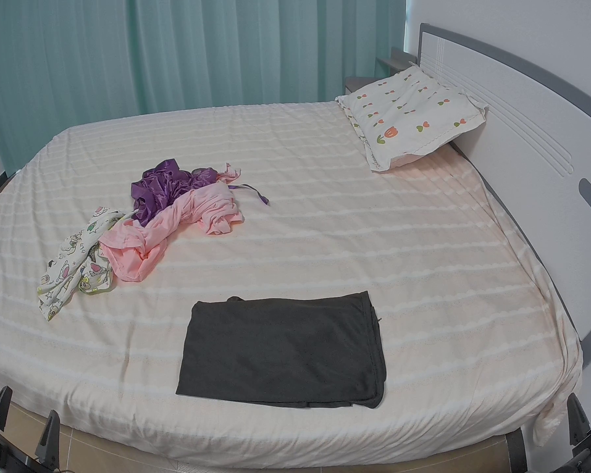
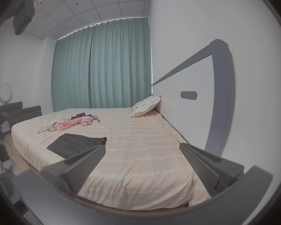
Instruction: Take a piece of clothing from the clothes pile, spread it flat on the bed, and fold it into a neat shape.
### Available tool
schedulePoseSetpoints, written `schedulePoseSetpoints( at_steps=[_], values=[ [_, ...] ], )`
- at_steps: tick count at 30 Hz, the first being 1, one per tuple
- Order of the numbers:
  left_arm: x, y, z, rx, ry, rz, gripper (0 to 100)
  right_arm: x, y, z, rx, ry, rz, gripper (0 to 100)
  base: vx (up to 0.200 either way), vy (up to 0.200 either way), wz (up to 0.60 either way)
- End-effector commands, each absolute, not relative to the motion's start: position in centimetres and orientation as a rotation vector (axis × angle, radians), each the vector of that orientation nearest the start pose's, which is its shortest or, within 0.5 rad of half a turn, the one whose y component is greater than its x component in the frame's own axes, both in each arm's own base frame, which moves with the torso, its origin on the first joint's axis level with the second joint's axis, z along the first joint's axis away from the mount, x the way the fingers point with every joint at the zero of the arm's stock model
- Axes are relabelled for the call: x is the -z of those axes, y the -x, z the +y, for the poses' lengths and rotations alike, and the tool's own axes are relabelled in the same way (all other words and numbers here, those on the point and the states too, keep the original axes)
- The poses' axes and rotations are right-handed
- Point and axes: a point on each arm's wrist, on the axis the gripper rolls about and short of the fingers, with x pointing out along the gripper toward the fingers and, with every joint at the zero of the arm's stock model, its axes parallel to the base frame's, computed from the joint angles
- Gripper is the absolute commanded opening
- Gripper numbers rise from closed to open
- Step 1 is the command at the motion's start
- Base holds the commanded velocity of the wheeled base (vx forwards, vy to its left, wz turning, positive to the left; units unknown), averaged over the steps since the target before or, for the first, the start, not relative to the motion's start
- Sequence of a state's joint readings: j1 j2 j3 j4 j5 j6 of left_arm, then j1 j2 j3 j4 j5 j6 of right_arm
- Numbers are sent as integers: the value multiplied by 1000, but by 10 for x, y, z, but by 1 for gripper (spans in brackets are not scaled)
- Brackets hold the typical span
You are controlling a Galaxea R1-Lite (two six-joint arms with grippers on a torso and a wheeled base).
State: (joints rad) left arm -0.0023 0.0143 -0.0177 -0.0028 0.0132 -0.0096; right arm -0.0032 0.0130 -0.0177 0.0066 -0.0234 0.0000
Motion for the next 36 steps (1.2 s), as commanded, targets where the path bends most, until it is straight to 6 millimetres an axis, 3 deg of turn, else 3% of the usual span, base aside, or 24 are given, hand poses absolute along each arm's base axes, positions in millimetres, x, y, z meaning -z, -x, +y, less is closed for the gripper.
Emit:
schedulePoseSetpoints(
  at_steps=[1,36],
  values=[
    [-77,22,0,-11,26,8,100,-76,23,0,18,0,2,100,0,0,0],
    [-77,22,0,-11,12,8,100,-76,23,0,5,-2,-2,100,0,0,0]
  ],
)
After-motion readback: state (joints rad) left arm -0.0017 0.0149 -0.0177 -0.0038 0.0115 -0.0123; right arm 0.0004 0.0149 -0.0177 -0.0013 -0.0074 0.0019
